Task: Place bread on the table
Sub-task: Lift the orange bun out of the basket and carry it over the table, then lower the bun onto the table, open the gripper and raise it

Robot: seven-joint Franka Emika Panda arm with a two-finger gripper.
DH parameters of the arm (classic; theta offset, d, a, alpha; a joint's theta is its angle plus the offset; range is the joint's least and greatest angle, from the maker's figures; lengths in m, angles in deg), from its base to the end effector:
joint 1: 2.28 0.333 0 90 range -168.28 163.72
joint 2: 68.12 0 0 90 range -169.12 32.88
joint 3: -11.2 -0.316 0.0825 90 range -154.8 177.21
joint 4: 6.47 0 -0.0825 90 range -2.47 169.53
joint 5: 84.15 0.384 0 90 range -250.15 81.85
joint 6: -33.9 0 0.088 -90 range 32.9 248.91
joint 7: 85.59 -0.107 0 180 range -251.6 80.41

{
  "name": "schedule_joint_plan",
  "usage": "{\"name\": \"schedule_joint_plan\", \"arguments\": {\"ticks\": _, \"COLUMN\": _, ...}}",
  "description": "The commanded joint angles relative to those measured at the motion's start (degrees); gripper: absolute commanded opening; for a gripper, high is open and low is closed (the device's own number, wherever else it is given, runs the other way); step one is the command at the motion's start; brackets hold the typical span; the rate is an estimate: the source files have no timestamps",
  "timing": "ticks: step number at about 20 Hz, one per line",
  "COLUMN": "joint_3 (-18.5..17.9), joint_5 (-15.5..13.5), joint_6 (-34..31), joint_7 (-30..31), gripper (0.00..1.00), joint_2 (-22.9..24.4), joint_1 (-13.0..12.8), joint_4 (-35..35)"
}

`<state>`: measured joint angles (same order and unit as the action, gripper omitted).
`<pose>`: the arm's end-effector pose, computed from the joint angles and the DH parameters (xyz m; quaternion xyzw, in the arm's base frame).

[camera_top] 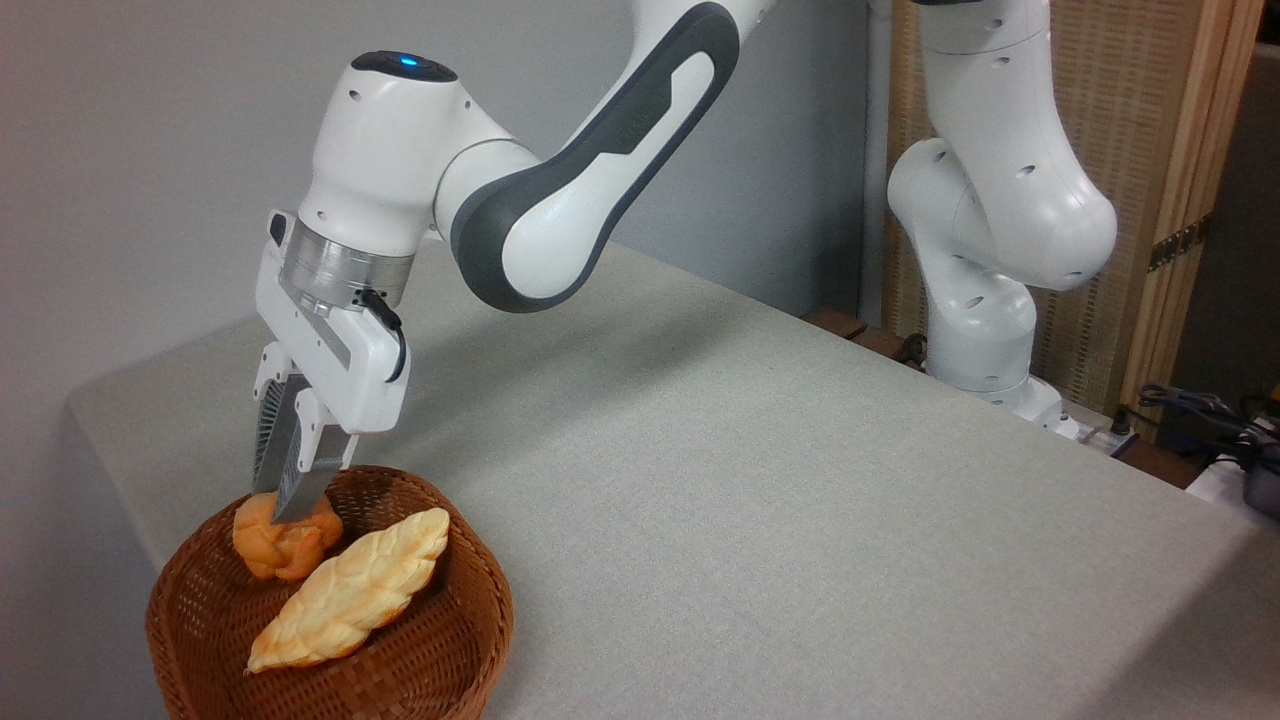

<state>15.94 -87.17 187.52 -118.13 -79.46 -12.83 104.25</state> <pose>0.6216 -0.1652 0.4479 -0.8883 0.3693 -0.2727 0.0158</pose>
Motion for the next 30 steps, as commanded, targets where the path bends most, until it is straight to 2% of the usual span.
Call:
{"name": "schedule_joint_plan", "arguments": {"ticks": 1, "joint_3": -0.1, "joint_5": -0.2, "joint_6": 0.1, "joint_7": -0.9, "gripper": 0.25, "joint_2": 0.4, "joint_1": 0.2, "joint_4": -0.2}}
{"name": "schedule_joint_plan", "arguments": {"ticks": 5, "joint_3": -0.1, "joint_5": -0.9, "joint_6": -0.1, "joint_7": -0.2, "gripper": 0.25, "joint_2": 1.0, "joint_1": 0.2, "joint_4": -0.2}}
{"name": "schedule_joint_plan", "arguments": {"ticks": 10, "joint_3": -0.6, "joint_5": -1.1, "joint_6": -5.0, "joint_7": 0.2, "gripper": 0.25, "joint_2": 4.0, "joint_1": 0.3, "joint_4": -0.2}}
{"name": "schedule_joint_plan", "arguments": {"ticks": 12, "joint_3": -0.8, "joint_5": -1.3, "joint_6": -8.4, "joint_7": 0.5, "gripper": 0.25, "joint_2": 5.9, "joint_1": 0.3, "joint_4": -0.2}}
{"name": "schedule_joint_plan", "arguments": {"ticks": 16, "joint_3": -2.0, "joint_5": -3.7, "joint_6": -14.5, "joint_7": 2.4, "gripper": 0.28, "joint_2": 9.7, "joint_1": 0.6, "joint_4": -0.1}}
{"name": "schedule_joint_plan", "arguments": {"ticks": 20, "joint_3": -2.5, "joint_5": -3.9, "joint_6": -23.9, "joint_7": 3.3, "gripper": 0.3, "joint_2": 13.3, "joint_1": 0.5, "joint_4": 0.4}}
{"name": "schedule_joint_plan", "arguments": {"ticks": 28, "joint_3": -2.5, "joint_5": -5.3, "joint_6": -38.0, "joint_7": 2.9, "gripper": 0.43, "joint_2": 16.3, "joint_1": 0.5, "joint_4": 2.7}}
{"name": "schedule_joint_plan", "arguments": {"ticks": 29, "joint_3": -2.5, "joint_5": -5.3, "joint_6": -39.2, "joint_7": 3.4, "gripper": 0.48, "joint_2": 16.2, "joint_1": 0.4, "joint_4": 2.9}}
{"name": "schedule_joint_plan", "arguments": {"ticks": 30, "joint_3": -2.5, "joint_5": -5.3, "joint_6": -40.1, "joint_7": 3.6, "gripper": 0.59, "joint_2": 16.0, "joint_1": 0.4, "joint_4": 3.4}}
